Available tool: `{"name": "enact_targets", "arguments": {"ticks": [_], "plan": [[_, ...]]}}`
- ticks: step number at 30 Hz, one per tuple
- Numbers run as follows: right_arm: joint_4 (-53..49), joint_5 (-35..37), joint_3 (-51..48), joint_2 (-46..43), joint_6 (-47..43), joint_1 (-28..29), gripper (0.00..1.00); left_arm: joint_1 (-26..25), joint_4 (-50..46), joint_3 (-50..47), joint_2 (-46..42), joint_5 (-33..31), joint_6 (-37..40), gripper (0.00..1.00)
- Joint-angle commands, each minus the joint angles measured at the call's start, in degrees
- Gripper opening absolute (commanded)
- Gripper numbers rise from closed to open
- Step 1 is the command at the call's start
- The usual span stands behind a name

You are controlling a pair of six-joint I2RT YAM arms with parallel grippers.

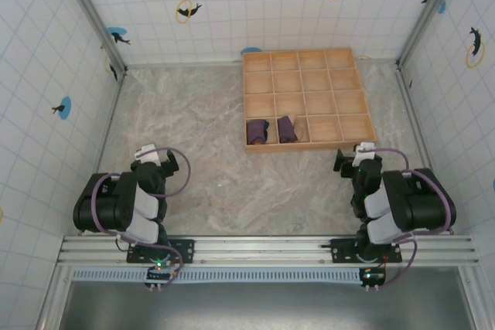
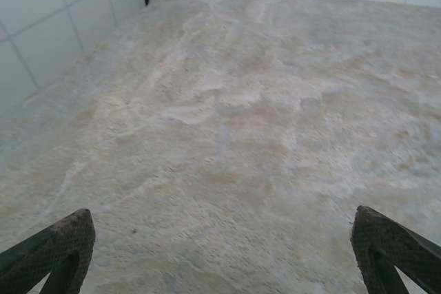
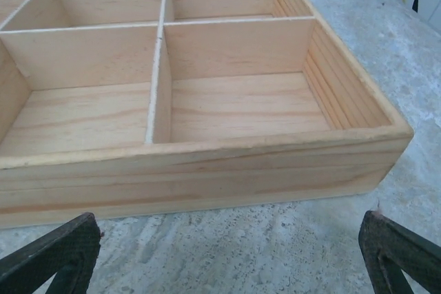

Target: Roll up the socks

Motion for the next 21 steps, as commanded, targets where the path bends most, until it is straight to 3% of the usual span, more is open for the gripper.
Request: {"name": "enact_targets", "arguments": {"ticks": [1,3,21], "plan": [[0.1,0.0,0.0,-0.5,2.1,-2.0,0.99,0.3,3.4,-1.9,0.0,-3.7,-2.0,0.98],[5.3,0.5,-1.5,0.7,3.0,-2.8,0.99,0.4,3.7,-2.0,0.1,-3.7,-2.0,0.98],[2.2,0.3,-0.6,-0.2,2.4,-2.3,1.0,-0.3,3.4,-1.8,0.1,-4.5,-1.2,0.98]]}}
